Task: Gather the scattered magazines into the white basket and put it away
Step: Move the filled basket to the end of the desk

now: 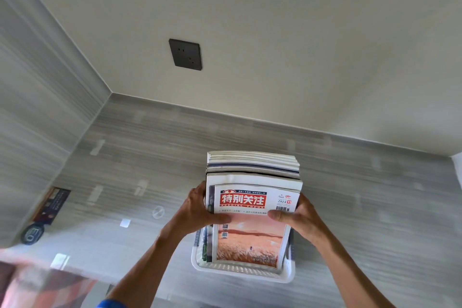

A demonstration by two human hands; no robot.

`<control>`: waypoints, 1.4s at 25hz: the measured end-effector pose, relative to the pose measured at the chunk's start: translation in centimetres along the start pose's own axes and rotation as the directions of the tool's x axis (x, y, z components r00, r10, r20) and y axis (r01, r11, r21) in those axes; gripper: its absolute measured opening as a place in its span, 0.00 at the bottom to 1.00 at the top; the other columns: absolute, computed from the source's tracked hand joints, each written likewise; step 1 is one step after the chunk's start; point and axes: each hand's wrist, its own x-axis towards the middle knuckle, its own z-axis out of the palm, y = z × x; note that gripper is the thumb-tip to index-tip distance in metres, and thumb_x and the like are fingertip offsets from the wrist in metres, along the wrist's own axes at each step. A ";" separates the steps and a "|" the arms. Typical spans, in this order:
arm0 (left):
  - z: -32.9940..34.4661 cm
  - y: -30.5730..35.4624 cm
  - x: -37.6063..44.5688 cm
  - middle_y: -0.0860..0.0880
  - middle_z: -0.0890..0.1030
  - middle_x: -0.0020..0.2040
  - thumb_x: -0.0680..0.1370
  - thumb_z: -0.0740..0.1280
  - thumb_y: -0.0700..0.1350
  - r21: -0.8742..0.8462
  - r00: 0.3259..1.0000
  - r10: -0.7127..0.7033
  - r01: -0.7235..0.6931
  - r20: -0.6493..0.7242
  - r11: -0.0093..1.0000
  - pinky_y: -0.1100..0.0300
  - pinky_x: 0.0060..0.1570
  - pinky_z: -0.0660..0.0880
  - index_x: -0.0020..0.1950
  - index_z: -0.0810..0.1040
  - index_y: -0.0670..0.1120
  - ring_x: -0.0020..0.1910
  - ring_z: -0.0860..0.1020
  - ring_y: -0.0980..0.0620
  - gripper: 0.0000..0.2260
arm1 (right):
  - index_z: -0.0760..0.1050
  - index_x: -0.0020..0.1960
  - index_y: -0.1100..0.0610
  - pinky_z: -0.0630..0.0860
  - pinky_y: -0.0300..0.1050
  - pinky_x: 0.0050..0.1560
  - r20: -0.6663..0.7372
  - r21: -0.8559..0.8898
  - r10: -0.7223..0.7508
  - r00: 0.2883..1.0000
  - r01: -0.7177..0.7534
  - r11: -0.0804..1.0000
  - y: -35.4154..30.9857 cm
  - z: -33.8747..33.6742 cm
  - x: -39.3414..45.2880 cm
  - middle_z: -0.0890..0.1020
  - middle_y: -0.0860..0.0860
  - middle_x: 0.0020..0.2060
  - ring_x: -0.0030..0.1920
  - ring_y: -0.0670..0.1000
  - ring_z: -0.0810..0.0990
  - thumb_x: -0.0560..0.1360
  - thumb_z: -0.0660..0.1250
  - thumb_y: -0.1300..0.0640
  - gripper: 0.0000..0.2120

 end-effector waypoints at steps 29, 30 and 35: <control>-5.0 12.7 -2.3 0.53 0.78 0.51 0.56 0.80 0.60 0.268 0.996 0.079 -0.090 0.049 0.959 0.57 0.48 0.78 0.66 0.66 0.66 0.50 0.80 0.50 0.41 | 0.67 0.64 0.67 0.77 0.60 0.60 -0.084 0.877 0.764 0.640 -0.317 0.361 6.2 16.3 -8.3 0.75 0.65 0.45 0.58 0.67 0.78 0.78 0.60 0.70 0.15; -5.0 14.3 -1.7 0.57 0.77 0.49 0.55 0.78 0.66 0.454 0.995 0.019 -0.063 0.102 0.889 0.60 0.45 0.74 0.66 0.67 0.66 0.50 0.78 0.52 0.41 | 0.68 0.62 0.67 0.76 0.61 0.61 -0.095 0.878 0.768 0.634 -0.311 0.365 6.2 16.3 -8.4 0.76 0.65 0.44 0.56 0.67 0.79 0.77 0.60 0.71 0.14; 0.8 17.0 -1.4 0.55 0.71 0.33 0.57 0.80 0.62 0.800 0.978 0.016 -0.181 0.210 0.572 0.54 0.45 0.76 0.66 0.66 0.45 0.38 0.74 0.50 0.44 | 0.72 0.45 0.69 0.74 0.63 0.63 -0.113 0.869 0.733 0.671 -0.291 0.399 6.6 15.9 -8.6 0.80 0.65 0.40 0.43 0.62 0.81 0.76 0.59 0.73 0.04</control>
